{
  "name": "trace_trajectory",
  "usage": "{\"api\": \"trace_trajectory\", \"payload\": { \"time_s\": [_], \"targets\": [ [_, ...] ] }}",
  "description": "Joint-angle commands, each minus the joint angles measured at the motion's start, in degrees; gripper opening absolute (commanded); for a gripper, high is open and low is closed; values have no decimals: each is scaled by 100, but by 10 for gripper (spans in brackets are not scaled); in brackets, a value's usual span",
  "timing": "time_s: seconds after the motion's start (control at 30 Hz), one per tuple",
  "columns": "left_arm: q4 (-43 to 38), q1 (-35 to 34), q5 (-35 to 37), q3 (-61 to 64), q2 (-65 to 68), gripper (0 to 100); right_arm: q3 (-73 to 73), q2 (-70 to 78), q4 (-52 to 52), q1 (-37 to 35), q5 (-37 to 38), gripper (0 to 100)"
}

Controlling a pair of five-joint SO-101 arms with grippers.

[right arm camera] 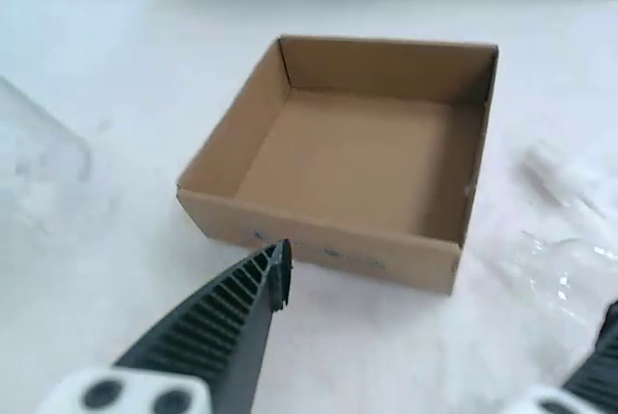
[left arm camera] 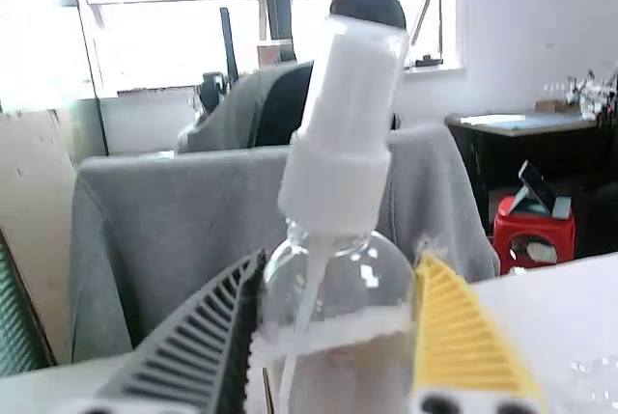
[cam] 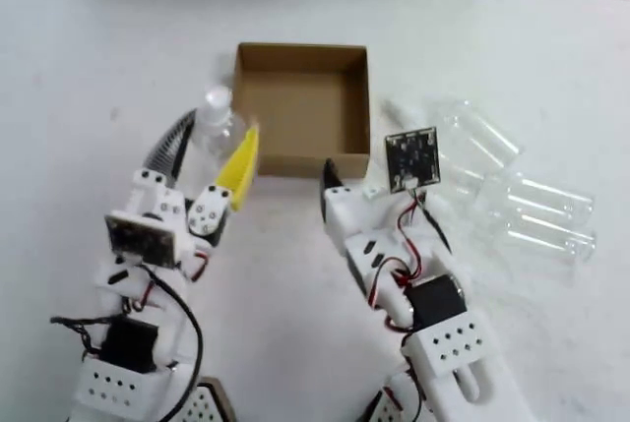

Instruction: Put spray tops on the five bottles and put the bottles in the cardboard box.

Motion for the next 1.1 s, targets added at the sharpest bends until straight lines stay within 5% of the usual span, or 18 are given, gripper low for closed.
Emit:
{"api": "trace_trajectory", "payload": {
  "time_s": [0.0,0.33,0.77,1.07],
  "targets": [
    [-141,-48,-35,-1064,699,68,185,-110,4,119,88,444],
    [-211,-48,0,-3270,3240,68,721,-110,4,980,97,444],
    [-2716,-48,0,-3578,5895,68,1108,-110,-13,1209,97,444],
    [-2919,-215,9,-5064,8013,65,1108,-110,-13,1174,97,444]
  ]
}}
